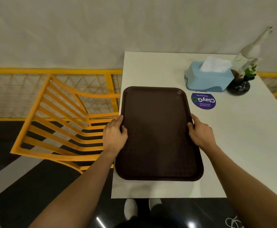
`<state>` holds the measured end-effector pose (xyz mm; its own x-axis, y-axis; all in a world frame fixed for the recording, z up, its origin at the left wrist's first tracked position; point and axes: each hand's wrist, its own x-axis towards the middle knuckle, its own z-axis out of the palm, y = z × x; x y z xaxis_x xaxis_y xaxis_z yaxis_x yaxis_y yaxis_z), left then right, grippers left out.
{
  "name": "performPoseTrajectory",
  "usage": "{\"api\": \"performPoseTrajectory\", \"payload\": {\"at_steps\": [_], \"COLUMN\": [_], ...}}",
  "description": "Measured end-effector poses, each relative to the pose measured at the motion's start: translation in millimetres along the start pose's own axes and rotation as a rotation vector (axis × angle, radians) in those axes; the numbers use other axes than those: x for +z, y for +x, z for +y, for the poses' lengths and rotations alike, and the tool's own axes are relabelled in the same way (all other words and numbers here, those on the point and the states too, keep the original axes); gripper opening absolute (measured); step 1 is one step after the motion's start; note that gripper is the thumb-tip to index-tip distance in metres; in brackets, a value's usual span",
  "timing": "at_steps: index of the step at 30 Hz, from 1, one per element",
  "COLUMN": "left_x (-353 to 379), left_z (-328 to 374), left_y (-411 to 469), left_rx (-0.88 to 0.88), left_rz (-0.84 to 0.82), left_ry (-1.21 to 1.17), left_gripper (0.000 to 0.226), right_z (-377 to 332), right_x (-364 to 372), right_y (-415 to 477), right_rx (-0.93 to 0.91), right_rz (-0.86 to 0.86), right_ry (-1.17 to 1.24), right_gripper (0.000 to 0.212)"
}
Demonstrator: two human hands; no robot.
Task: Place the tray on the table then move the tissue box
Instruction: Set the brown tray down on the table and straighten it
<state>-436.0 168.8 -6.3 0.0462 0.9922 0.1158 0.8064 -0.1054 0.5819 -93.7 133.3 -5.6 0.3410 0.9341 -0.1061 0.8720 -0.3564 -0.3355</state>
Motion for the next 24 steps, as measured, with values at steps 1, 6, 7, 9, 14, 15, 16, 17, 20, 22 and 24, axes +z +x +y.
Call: {"api": "performPoseTrajectory", "payload": {"at_steps": [1,6,7,9,14,15,16,17,20,22,24], "left_x": [0.7,6.1,7.1,8.4,7.9,7.7,7.8,8.2,8.6,9.6,11.5], "left_z": [0.7,3.8,4.0,4.3,6.7,7.3,7.5,7.5,8.9,9.2,10.1], "left_y": [-1.0,-13.6,-15.0,-15.9,-16.3,-15.8,-14.8,-13.4,-4.6,2.2,7.7], "left_rx": [-0.006,-0.025,-0.031,-0.033,-0.034,-0.035,-0.032,-0.026,-0.015,-0.003,0.001], "left_rz": [-0.010,-0.021,-0.020,-0.017,-0.015,-0.017,-0.021,-0.027,-0.049,-0.059,-0.065], "left_ry": [-0.005,0.005,0.009,0.020,0.037,0.036,0.034,0.033,0.040,0.066,0.089], "left_gripper": [0.051,0.055,0.055,0.055,0.055,0.055,0.055,0.056,0.056,0.056,0.056], "right_z": [0.4,3.6,4.7,5.8,5.8,5.9,6.0,5.8,4.3,3.7,3.1], "right_x": [-1.3,-4.8,-4.9,-4.7,-4.1,-4.6,-5.4,-6.2,-9.4,-10.4,-10.6], "right_y": [0.4,-6.3,-8.1,-10.3,-11.3,-10.5,-9.0,-7.0,0.6,5.6,11.7], "right_rx": [0.003,0.023,0.018,0.010,-0.013,-0.016,-0.018,-0.020,-0.012,-0.003,0.005], "right_rz": [-0.005,-0.044,-0.042,-0.039,-0.048,-0.049,-0.050,-0.052,-0.048,-0.048,-0.051], "right_ry": [-0.001,-0.015,-0.027,-0.043,-0.087,-0.100,-0.112,-0.124,-0.149,-0.157,-0.170], "right_gripper": [0.051,0.053,0.053,0.054,0.056,0.056,0.056,0.056,0.056,0.055,0.055]}}
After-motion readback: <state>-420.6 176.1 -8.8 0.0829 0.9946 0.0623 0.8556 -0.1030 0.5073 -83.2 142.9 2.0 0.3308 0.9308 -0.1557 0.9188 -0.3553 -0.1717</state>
